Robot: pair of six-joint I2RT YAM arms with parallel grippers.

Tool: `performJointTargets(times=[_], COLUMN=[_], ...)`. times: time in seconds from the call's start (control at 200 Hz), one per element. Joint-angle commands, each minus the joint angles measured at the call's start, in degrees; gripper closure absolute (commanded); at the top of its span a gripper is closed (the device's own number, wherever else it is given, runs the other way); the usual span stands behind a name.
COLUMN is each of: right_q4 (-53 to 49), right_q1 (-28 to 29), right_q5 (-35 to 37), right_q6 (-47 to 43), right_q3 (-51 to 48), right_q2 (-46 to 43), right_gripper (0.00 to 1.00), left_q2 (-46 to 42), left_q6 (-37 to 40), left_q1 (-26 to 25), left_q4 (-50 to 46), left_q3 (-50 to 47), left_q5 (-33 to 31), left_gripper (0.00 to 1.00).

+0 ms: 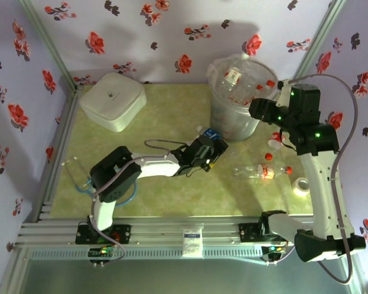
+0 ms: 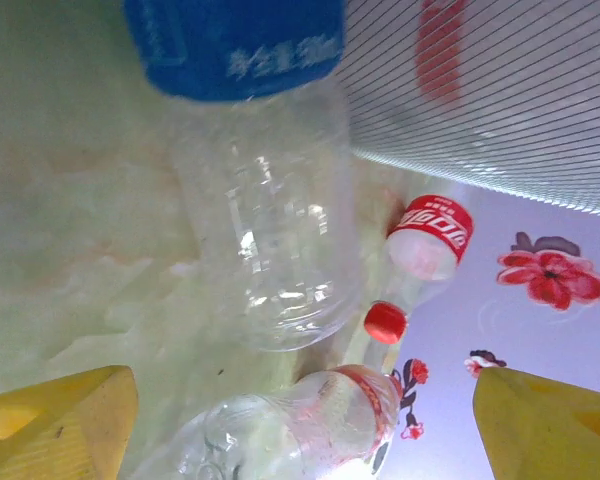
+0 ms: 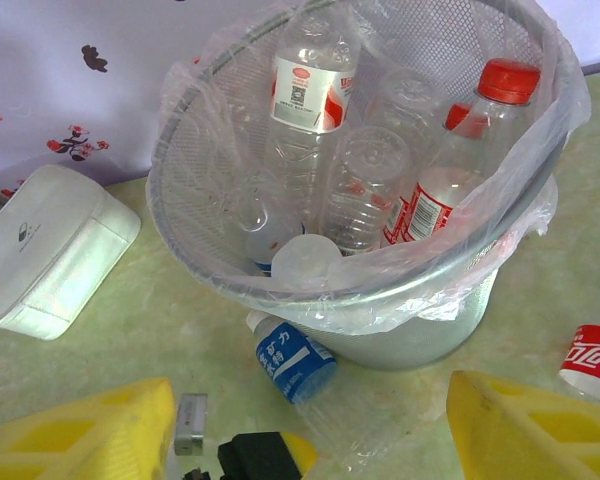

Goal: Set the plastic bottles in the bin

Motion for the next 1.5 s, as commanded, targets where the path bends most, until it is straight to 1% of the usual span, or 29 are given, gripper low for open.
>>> performJointTargets(times=[0.0,0.13,0.29,0.335,0.46,0.58,0.705,0.795,0.85,0.925,1.06,1.135,1.23,1.295,1.335,1.44,1.495], right_q4=[-0.9,-0.7,-0.7,-0.7,-0.5,-0.5,-0.4,-0.5,-0.7,-0.9,-1.2,-1.6,-2.9,-4.4,-5.0,-4.6,-3.4], right_q1=[-0.3,-0.3,-0.3,-0.3,-0.3,-0.3,-0.3,-0.3,-0.3,-0.3,0.3,1.7,5.3,8.2,9.9,12.8,13.7], right_q5=[1.5,1.5,1.8,1.8,1.9,2.1,1.9,1.1,0.1,-1.7,-8.1,-11.0,-12.3,-13.7,-14.5,-18.6,-20.4], right_q6=[-1.0,-1.0,-1.2,-1.2,-1.1,-1.0,-0.9,-0.8,-0.7,-0.6,-0.4,-0.6,-2.1,-3.5,-4.1,-4.7,-4.3], right_q3=[0.8,0.8,0.7,0.7,0.5,0.4,0.6,1.0,1.4,2.0,3.5,4.2,5.9,8.0,9.2,11.4,12.0], right_q2=[-1.2,-1.2,-1.4,-1.4,-1.3,-1.4,-1.3,-1.3,-1.1,-0.9,0.9,2.5,5.2,7.8,9.5,13.7,15.7], right_gripper=[0.27,0.27,0.27,0.28,0.27,0.28,0.28,0.28,0.28,0.27,0.27,0.27,0.27,0.26,0.26,0.25,0.25], left_q2=[2.9,6.4,9.7,10.4,11.5,11.5,10.6,8.6,6.7,3.4,-4.7,-9.2,-14.5,-18.3,-20.2,-24.1,-26.1], left_q6=[-2.9,-3.0,-5.0,-5.7,-7.5,-7.7,-7.2,-4.5,-1.0,5.6,17.2,24.1,33.0,41.3,47.6,66.2,72.2], left_q1=[0.1,0.2,0.6,0.7,0.9,1.0,1.1,1.2,1.4,1.9,3.3,4.9,7.6,9.2,9.9,9.8,9.9], left_q4=[-1.4,-2.0,-0.5,-0.2,0.7,0.7,0.8,1.1,1.5,3.0,8.0,12.1,11.3,5.4,-1.6,-21.3,-27.3], left_q3=[2.9,6.6,8.1,8.2,7.8,7.5,6.5,5.4,4.2,1.7,-6.9,-12.0,-15.5,-14.9,-13.2,-7.0,-5.4], left_q5=[-1.3,-1.2,-1.0,-1.0,-1.1,-1.2,-1.7,-2.5,-3.0,-3.0,-2.4,0.3,5.9,10.7,12.8,13.5,13.6], left_gripper=[0.12,0.12,0.14,0.18,0.33,0.46,0.55,0.59,0.60,0.60,0.61,0.62,0.64,0.66,0.65,0.65,0.66])
